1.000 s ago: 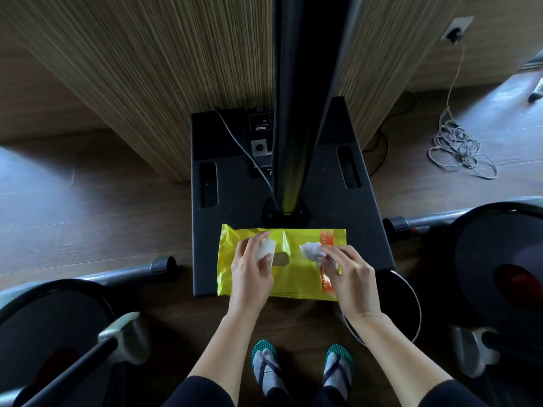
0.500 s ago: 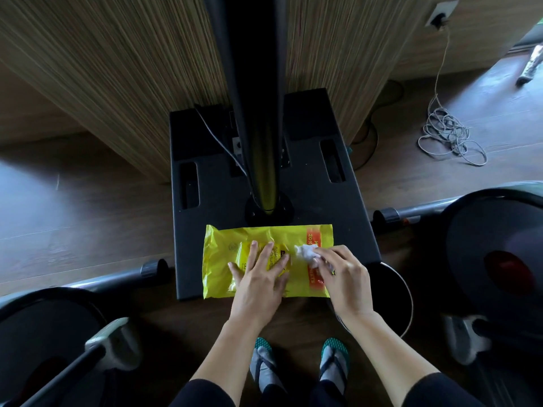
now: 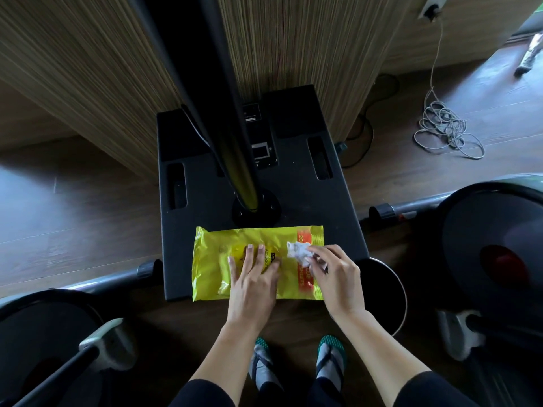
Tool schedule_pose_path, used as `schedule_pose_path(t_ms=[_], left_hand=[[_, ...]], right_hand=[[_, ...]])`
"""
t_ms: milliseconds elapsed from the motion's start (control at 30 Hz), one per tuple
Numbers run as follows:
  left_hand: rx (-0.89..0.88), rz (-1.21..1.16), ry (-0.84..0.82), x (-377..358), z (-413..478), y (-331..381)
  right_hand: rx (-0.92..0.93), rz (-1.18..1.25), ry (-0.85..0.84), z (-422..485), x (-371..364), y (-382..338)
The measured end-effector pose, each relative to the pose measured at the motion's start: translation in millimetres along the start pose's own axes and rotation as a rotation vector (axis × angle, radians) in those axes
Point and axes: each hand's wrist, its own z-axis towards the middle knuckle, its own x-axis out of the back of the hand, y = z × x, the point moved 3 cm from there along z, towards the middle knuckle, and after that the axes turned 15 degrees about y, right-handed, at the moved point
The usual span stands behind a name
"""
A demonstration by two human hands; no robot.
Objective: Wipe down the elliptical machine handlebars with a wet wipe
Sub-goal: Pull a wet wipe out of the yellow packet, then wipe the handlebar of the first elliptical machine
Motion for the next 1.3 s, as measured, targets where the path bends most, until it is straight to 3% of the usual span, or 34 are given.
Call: schedule_pose_path(t_ms=[367, 633, 833, 933, 1300], left_hand=[[0.033, -0.115, -0.061, 5.6, -1.3, -5.0], [0.036, 0.034, -0.083, 6.7, 3.6, 3.8], [-0.028, -0.245, 0.203, 41.8, 19.4, 28.9], [-0.079, -0.378, 0.242, 66.0, 26.2, 60.5], [-0.166, -0.3, 0.358, 146.3, 15.0, 132.6]], right_hand=[[0.003, 0.026, 0.001, -1.3, 2.0, 0.8], [-0.061, 0.123, 0.016, 2.2, 20.1, -2.9], [-0.056, 0.202, 0.0, 9.1, 53.0, -15.8], [-0.034, 0.238, -0.016, 14.9, 74.8, -24.9], [0.09, 0.167, 0.039, 26.9, 166.7, -52.3]])
